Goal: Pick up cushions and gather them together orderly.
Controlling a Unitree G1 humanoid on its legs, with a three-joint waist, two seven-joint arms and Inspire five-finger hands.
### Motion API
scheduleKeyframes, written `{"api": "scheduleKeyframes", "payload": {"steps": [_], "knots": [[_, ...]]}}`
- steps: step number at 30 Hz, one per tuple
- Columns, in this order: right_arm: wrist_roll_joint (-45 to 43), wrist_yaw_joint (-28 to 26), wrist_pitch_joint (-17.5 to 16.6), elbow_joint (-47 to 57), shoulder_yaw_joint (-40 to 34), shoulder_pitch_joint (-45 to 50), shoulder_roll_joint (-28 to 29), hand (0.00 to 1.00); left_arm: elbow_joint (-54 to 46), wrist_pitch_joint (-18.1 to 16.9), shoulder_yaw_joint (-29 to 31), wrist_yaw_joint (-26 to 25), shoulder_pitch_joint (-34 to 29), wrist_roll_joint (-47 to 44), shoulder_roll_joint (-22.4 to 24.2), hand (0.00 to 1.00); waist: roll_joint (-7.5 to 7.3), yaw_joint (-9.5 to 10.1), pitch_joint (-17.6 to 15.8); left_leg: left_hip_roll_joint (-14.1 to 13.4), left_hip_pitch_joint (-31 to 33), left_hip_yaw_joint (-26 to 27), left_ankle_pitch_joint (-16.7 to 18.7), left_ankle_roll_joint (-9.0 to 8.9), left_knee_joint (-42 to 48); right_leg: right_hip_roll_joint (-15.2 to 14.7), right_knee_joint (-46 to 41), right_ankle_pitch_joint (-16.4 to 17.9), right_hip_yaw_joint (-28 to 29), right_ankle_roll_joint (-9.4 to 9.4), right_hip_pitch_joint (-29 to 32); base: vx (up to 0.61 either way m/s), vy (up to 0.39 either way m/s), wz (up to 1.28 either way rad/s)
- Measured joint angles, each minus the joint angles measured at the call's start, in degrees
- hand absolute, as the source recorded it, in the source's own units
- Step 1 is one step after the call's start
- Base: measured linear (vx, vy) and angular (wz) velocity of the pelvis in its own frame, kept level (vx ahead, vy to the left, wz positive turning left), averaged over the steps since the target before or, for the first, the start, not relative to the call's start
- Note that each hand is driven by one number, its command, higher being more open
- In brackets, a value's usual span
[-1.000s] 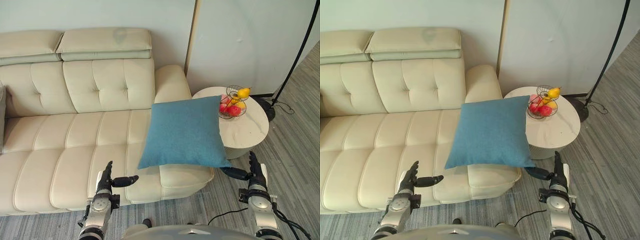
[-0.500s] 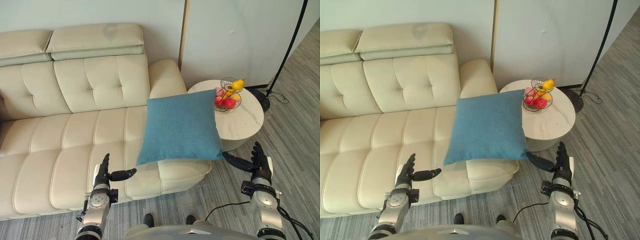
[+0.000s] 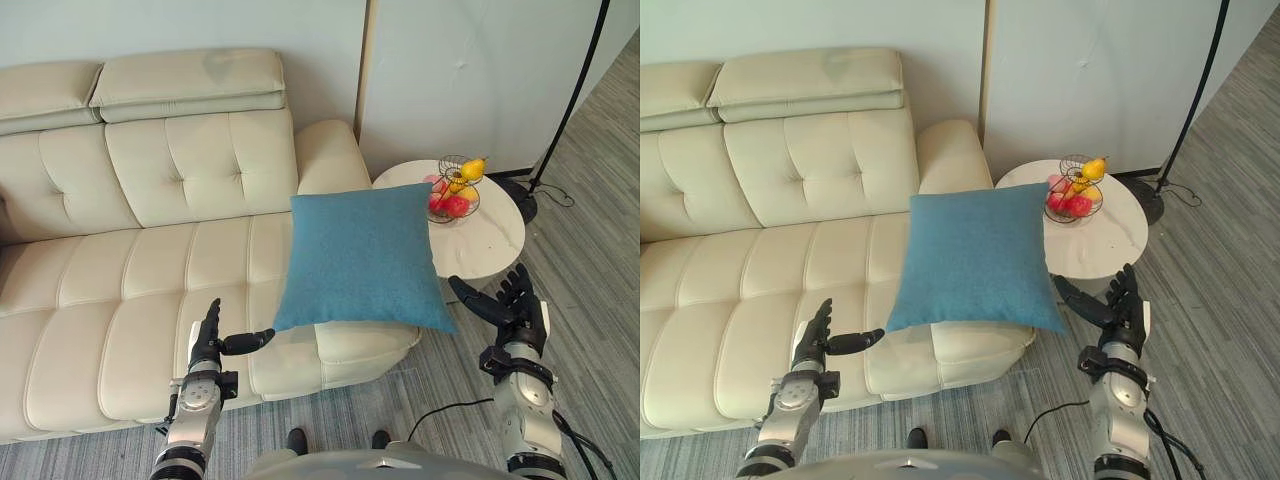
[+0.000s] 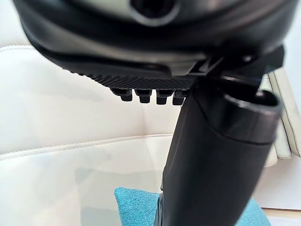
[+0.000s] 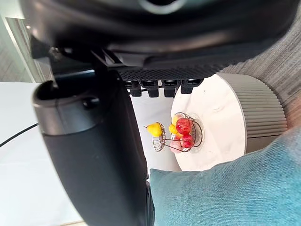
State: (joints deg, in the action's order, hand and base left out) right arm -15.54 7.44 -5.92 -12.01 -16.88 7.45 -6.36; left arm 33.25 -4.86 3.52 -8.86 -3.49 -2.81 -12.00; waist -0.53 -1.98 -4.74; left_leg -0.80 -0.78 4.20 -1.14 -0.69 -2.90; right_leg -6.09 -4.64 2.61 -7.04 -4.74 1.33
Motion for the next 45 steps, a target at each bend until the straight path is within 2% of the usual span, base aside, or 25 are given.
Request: {"api": "scheduleKeyframes", "payload": {"steps": [6,9,17,21,22,27,30,35,38,41,45], "knots": [[-0.30,0.14,-0.21,-0.87,0.94,-0.48,-0.02,1.00,0.09,0.01,-2.53,-0.94,1.56,-0.10,-0.05,1.00,0.12,0.03,0.08,0.09,2.68,0.14,-0.42,0.01,-0.05,0.05,0.65,-0.76,0.06,-0.03,2.44,0.00,0.000,0.00],[-0.23,0.56,-0.20,-5.10,3.39,-3.19,-0.05,1.00,0.14,0.01,-5.52,-1.24,4.60,-0.63,0.21,1.00,0.27,0.06,-0.39,0.24,4.12,0.22,-0.69,0.02,-0.05,0.08,1.81,-1.69,-0.05,0.04,3.28,0.00,0.000,0.00],[-0.30,2.38,-0.17,-7.56,10.12,-11.94,0.43,1.00,0.02,-0.01,-11.40,-3.74,16.89,-3.66,3.93,1.00,0.15,0.79,-5.96,0.22,11.09,1.44,-1.36,0.18,2.59,-0.50,-1.61,-2.53,1.25,0.52,10.90,-0.06,0.013,-0.04],[-0.33,4.05,-0.21,-7.37,10.96,-14.11,1.48,1.00,-0.23,-0.01,-14.36,-5.27,21.53,-4.75,5.97,1.00,-0.16,1.11,-7.35,0.12,14.15,1.71,-1.30,0.13,4.51,-0.88,-3.71,-2.52,1.52,0.53,14.08,-0.05,0.014,-0.01],[-0.36,4.83,-0.21,-7.10,11.47,-14.96,1.76,0.00,-0.24,-0.01,-14.64,-6.32,23.34,-6.04,6.75,0.00,-0.24,1.18,-7.96,-0.06,15.37,1.92,-0.96,-0.12,5.59,-0.88,-4.47,-2.51,1.64,0.54,15.16,-0.07,-0.001,-0.06],[-1.25,7.16,-0.20,-3.92,13.70,-17.66,2.57,0.00,-0.24,-0.02,-14.94,-9.71,28.82,-9.28,7.23,0.00,0.23,1.85,-10.12,-1.54,20.46,3.63,1.97,-0.17,11.87,-0.32,-6.70,-2.72,2.57,0.88,18.70,-0.07,-0.008,-0.11],[-2.75,8.66,-0.20,-1.36,13.96,-18.18,3.04,0.00,-0.25,-0.02,-15.00,-10.98,30.57,-10.60,7.20,0.00,0.29,1.95,-10.20,-2.55,22.89,4.96,3.19,-0.05,14.67,-0.08,-7.90,-2.78,2.78,0.96,20.54,-0.01,-0.009,-0.07],[-3.88,9.10,-0.21,0.66,14.06,-18.29,2.54,0.00,-0.91,-0.11,-14.99,-11.83,32.01,-13.28,7.16,0.00,0.29,2.12,-10.21,-2.67,23.60,5.03,3.39,-0.27,15.23,-0.10,-7.96,-2.78,2.67,0.96,20.96,0.01,-0.001,0.00],[-4.79,9.10,-0.22,4.13,15.31,-18.17,2.61,0.00,-5.20,-0.12,-16.98,-11.90,31.89,-15.15,7.38,0.00,0.29,2.68,-10.20,-2.75,23.55,5.08,3.23,-0.17,15.56,-0.09,-7.95,-2.76,2.42,0.96,20.92,0.05,-0.004,0.01],[-4.80,9.09,-0.80,7.90,15.37,-15.01,2.88,0.00,-10.34,-0.12,-17.73,-11.90,29.66,-15.28,7.47,0.00,0.29,2.79,-10.20,-2.74,21.98,5.63,3.10,-0.41,15.43,-0.23,-7.94,-2.30,1.68,0.89,19.05,0.07,0.006,0.10],[-4.81,8.76,-1.70,12.99,15.30,-8.00,3.79,0.00,-20.39,-0.22,-18.70,-10.32,20.85,-15.24,8.39,0.00,0.38,2.59,-10.03,-1.69,17.35,5.73,3.13,-0.46,12.90,-1.12,-8.00,-0.19,0.64,0.96,15.23,0.10,0.016,0.11]]}}
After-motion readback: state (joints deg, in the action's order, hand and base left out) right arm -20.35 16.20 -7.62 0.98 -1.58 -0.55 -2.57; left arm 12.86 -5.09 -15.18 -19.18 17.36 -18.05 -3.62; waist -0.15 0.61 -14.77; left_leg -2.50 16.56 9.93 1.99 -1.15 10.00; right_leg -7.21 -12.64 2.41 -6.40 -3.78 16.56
